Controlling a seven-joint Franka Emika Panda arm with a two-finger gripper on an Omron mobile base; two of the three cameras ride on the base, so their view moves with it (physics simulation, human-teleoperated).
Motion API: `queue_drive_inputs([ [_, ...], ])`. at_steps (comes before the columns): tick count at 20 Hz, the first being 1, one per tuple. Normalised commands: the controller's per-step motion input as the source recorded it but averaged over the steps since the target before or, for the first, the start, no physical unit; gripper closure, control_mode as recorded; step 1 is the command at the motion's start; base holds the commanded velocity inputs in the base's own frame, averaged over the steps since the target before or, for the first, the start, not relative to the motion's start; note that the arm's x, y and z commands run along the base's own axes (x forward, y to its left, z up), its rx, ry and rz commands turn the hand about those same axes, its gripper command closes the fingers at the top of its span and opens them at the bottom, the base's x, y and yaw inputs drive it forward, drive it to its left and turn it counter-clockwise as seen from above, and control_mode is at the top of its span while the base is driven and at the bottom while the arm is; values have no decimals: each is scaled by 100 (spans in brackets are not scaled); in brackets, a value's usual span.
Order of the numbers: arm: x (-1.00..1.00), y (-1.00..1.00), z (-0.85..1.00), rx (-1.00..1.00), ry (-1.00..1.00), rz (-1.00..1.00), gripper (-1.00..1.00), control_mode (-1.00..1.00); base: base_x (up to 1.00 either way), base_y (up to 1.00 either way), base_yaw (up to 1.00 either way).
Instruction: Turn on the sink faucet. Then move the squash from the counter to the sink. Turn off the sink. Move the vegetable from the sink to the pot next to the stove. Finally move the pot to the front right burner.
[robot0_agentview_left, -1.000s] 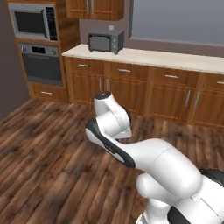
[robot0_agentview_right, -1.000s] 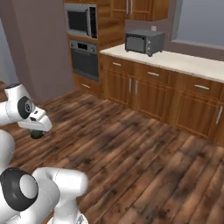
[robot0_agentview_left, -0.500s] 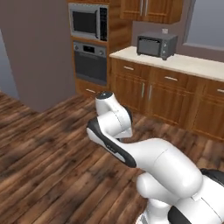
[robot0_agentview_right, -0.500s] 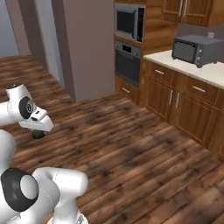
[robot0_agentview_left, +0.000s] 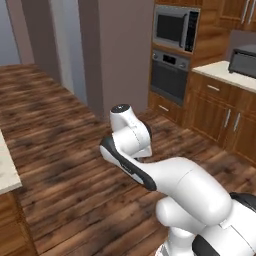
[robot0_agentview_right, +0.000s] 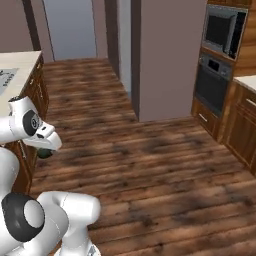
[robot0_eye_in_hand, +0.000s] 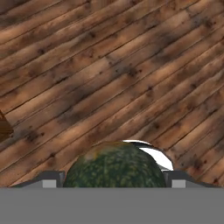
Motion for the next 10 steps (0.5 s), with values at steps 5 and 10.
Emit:
queue_drive_inputs([
  [5,0,0,0,0,0,0,100,100,70,-17,58],
  [10,0,0,0,0,0,0,100,100,63,-28,54],
])
